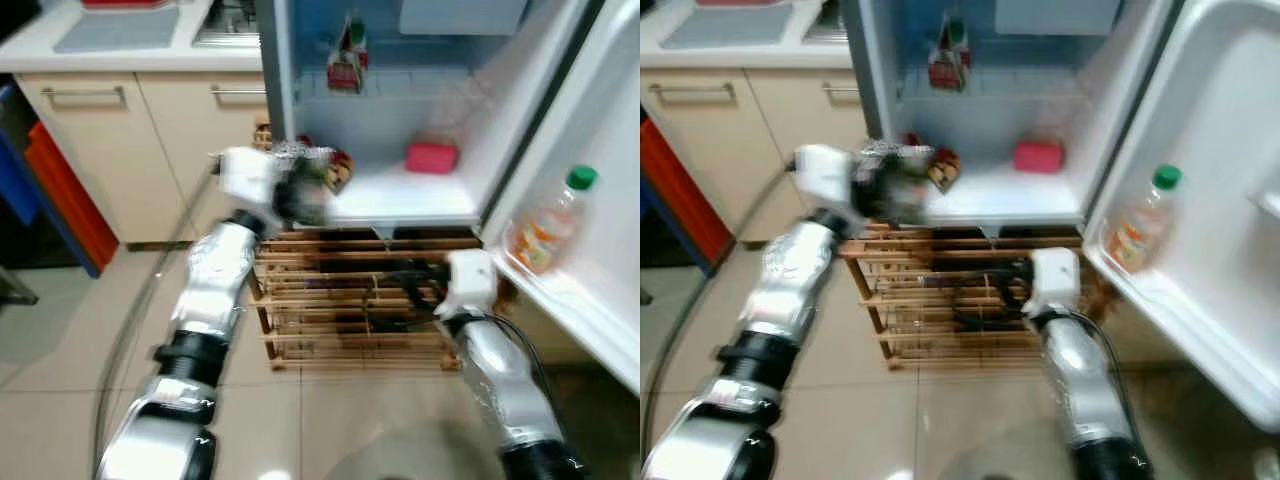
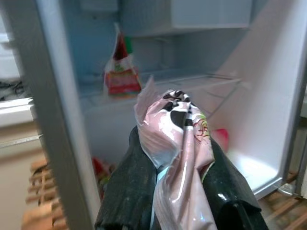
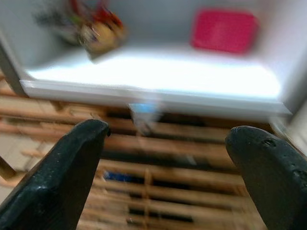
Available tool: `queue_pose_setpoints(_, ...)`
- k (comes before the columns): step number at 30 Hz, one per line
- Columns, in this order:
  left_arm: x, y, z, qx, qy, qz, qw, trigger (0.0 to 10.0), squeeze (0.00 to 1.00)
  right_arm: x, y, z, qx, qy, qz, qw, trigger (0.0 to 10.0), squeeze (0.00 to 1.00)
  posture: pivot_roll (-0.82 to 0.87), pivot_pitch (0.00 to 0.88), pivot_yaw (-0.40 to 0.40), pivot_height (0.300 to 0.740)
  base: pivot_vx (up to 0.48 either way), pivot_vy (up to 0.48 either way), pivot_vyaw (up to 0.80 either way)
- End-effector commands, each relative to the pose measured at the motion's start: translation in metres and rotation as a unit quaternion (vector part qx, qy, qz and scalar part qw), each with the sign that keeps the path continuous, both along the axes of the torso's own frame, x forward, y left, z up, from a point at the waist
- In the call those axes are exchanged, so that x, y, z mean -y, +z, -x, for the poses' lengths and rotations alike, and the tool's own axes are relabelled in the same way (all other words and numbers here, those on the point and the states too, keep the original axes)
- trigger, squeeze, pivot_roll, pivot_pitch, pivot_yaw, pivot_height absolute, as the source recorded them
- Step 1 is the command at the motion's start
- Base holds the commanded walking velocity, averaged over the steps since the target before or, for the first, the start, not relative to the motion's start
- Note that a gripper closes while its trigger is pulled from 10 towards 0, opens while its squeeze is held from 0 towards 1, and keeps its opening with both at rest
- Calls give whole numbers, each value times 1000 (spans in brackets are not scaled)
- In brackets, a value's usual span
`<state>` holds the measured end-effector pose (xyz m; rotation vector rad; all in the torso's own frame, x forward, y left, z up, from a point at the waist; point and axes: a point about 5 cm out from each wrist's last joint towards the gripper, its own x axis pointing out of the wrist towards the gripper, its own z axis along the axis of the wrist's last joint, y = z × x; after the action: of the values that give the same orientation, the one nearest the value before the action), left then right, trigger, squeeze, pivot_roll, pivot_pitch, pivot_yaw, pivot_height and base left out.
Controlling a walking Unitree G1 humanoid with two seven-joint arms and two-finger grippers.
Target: Restocking fridge
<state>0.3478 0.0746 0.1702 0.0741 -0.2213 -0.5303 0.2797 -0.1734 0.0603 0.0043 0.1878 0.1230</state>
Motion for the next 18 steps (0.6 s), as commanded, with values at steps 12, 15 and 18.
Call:
queue_pose_setpoints(12, -8, 14, -7, 24, 9, -14, 1000, 10000, 0, -12, -2, 1, 0, 28, 1, 1000, 10000, 0, -74, 0, 20, 740, 457, 0, -503)
queue_pose_setpoints(15, -5, 15, -8, 24, 3, -15, 1000, 10000, 0, -11, -4, 2, -2, 29, 4, 1000, 10000, 0, -77, 0, 24, 740, 458, 0, 0)
queue_pose_setpoints(18, -4, 14, -9, 21, 4, -12, 1000, 10000, 0, -11, -5, 3, -3, 29, 5, 1000, 10000, 0, -77, 0, 24, 740, 458, 0, 0)
